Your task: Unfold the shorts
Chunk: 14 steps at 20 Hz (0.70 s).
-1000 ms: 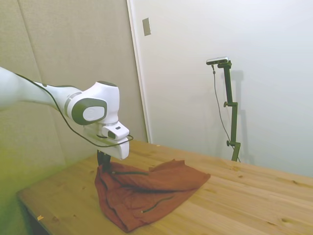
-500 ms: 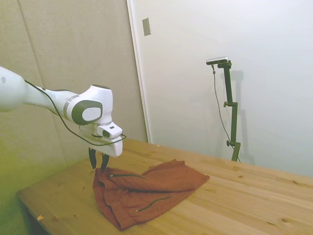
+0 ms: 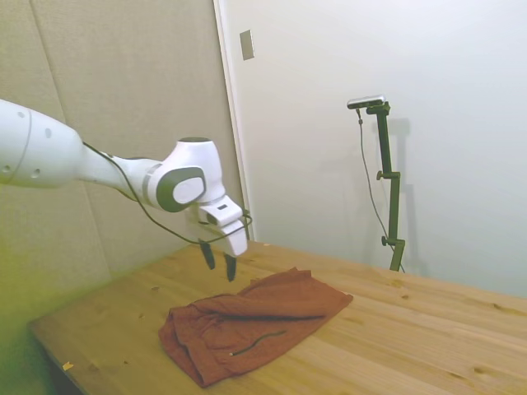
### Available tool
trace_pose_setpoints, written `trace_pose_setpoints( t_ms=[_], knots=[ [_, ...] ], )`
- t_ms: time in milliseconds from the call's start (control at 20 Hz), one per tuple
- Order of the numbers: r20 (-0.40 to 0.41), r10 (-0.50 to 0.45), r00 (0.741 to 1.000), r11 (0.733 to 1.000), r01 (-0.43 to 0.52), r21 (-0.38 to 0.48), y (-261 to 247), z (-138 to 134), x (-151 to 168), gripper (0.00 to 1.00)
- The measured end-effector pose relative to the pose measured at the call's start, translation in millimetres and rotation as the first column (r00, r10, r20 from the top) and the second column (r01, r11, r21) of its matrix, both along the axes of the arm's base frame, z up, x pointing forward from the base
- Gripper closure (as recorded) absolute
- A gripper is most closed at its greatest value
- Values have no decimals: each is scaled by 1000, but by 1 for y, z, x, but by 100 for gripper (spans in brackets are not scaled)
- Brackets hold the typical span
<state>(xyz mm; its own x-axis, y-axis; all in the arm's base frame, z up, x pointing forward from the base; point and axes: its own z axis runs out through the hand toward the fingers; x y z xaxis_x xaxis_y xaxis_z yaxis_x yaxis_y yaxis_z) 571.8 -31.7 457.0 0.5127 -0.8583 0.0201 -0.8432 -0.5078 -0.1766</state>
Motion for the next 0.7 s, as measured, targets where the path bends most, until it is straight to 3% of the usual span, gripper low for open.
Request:
trace_pose_setpoints(
  t_ms=[200, 450, 700],
  knots=[
    [4, -201, 980, 979, 201, -44, -71, -15, 31, 0],
    [-1, -422, 907, 901, 419, -113, -105, -43, 67, 0],
    [-29, -469, 883, 877, 462, -133, -129, -68, 85, 0]
  ],
)
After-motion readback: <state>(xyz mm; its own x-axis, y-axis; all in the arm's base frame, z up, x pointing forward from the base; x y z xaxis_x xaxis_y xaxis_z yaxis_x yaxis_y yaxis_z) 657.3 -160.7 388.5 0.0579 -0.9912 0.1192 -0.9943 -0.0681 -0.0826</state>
